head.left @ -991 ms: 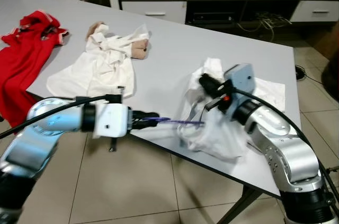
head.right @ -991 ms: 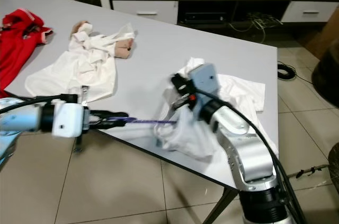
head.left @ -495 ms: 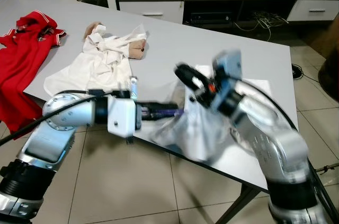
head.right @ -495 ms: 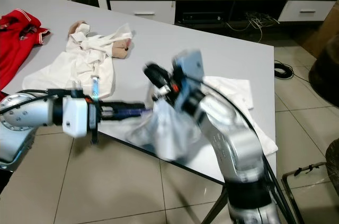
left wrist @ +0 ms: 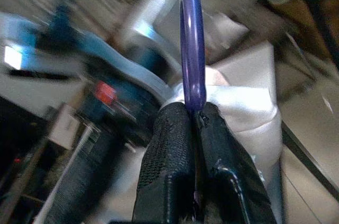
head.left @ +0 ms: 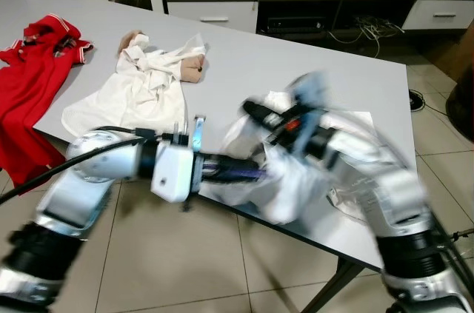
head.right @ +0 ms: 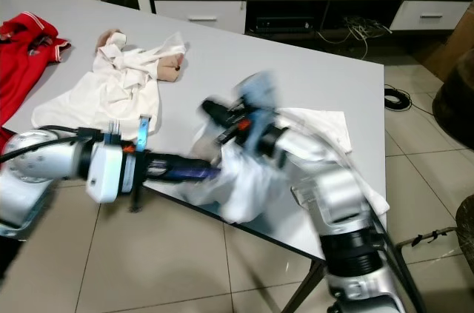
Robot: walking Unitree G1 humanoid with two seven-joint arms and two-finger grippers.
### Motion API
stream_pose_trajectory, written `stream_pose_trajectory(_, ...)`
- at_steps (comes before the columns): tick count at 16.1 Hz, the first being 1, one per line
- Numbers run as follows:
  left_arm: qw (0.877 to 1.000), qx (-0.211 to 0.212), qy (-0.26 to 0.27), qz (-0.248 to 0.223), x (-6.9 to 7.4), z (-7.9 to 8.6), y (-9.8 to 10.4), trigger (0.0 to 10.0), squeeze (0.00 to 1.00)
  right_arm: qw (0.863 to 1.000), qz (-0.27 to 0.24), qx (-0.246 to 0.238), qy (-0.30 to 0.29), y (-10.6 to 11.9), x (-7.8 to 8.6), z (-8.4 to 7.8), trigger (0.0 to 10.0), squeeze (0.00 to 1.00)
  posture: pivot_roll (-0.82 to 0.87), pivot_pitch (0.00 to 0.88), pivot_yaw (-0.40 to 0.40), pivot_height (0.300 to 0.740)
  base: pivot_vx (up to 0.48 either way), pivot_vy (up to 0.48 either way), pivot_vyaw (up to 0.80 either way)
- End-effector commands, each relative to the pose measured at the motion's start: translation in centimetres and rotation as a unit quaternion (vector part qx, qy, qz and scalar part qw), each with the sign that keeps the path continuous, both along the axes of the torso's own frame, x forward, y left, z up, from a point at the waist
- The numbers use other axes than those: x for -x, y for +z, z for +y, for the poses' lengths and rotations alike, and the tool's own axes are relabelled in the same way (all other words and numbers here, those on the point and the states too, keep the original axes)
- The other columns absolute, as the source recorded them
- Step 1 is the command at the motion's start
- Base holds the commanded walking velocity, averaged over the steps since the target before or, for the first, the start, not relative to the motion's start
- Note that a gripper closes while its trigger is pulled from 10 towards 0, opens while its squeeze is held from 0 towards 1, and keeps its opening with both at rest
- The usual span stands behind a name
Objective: Hang hanger
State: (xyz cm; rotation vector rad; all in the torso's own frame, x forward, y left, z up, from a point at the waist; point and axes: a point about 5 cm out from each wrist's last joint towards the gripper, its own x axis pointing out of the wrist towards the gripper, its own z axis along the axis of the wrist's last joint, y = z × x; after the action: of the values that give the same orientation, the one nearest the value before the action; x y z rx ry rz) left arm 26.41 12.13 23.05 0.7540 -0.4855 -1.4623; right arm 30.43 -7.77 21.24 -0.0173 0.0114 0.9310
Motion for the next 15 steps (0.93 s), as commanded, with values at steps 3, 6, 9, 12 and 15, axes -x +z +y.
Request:
stream_pose_trajectory(3, 0.997, 0.059, 0.054, 0.018, -0.7, 0.6, -0.8, 10.0, 0.0, 0.999, -0.007, 0.035, -0.016, -0.3, 0.0, -0.2, 10.0, 0.0, 0.02, 0.052, -0.023, 0.74, 0.0, 0.0, 0.0)
stream_pose_trajectory(6, 0.992, 0.084, 0.085, 0.044, -0.9, 0.6, -2.1, 10.0, 0.0, 0.997, -0.026, 0.063, -0.024, 0.2, -0.1, -0.6, 10.0, 0.0, 0.02, 0.05, -0.03, 0.74, 0.0, 0.0, 0.0)
stream_pose_trajectory(9, 0.989, 0.095, 0.094, 0.058, -0.7, 0.2, -3.0, 10.0, 0.0, 0.995, -0.046, 0.079, -0.045, 1.1, -0.6, -1.2, 10.0, 1.0, 0.02, 0.05, -0.033, 0.74, 0.0, 0.0, 0.0)
stream_pose_trajectory(12, 0.988, 0.095, 0.094, 0.072, -0.5, -0.1, -3.6, 10.0, 0.0, 0.995, -0.036, 0.072, -0.063, 1.3, -0.9, -2.3, 10.0, 0.0, 0.02, 0.05, -0.031, 0.74, 0.0, 0.0, 0.0)
stream_pose_trajectory(15, 0.988, 0.091, 0.091, 0.085, -0.4, -0.4, -4.4, 10.0, 0.0, 0.996, -0.02, 0.05, -0.067, 1.8, -0.6, -3.9, 10.0, 0.0, 0.01, 0.049, -0.023, 0.74, 0.0, 0.0, 0.0)
